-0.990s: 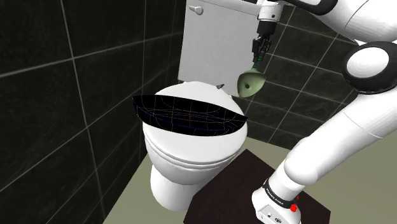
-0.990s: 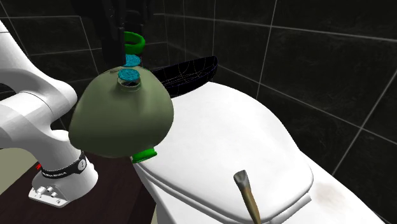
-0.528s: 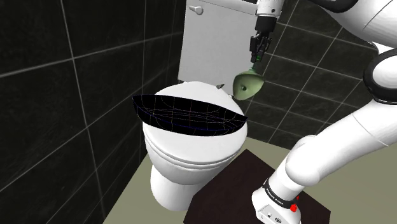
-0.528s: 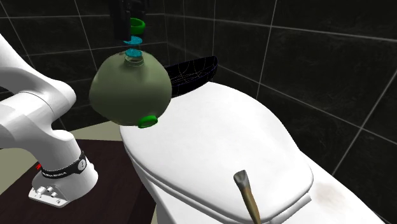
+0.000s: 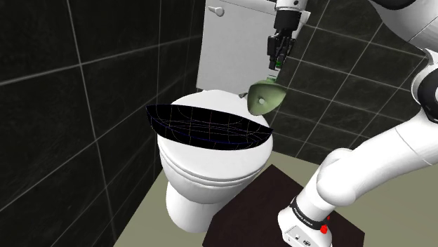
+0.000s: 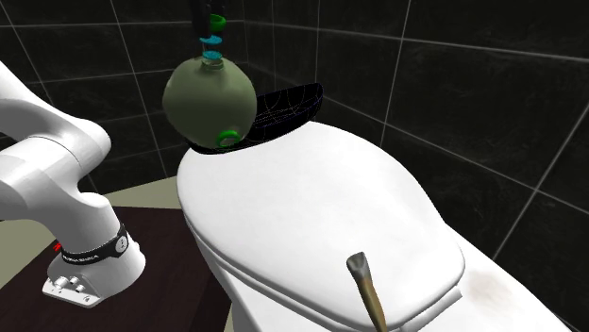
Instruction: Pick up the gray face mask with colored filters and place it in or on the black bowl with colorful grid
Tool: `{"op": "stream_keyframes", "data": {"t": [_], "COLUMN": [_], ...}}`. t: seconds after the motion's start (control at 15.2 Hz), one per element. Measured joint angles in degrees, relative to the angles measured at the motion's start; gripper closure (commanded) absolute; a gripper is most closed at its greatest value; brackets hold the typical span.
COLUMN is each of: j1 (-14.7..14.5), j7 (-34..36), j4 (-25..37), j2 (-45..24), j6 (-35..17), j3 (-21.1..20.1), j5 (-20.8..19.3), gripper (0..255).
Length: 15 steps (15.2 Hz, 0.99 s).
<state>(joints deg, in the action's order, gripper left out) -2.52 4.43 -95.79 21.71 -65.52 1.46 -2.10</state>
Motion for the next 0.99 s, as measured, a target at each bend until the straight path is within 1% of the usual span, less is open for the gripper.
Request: {"op": "stream_keyframes", "data": {"t": [0.2, 0.46, 0.79, 0.99], "j1": [-1.1, -2.7, -4.5, -5.6], "j7": [4.2, 10.8, 18.8, 23.7], "j4": [0.5, 1.2, 3.5, 5.6], "j2": [1.0, 1.0, -0.7, -1.3], "j6": [1.5, 2.1, 2.4, 3.6], "j3": [-2.8, -7.2, -12.6, -15.7], "j5": [1.8, 4.5, 7.7, 9.5], "gripper": [255, 255, 255, 255]}}
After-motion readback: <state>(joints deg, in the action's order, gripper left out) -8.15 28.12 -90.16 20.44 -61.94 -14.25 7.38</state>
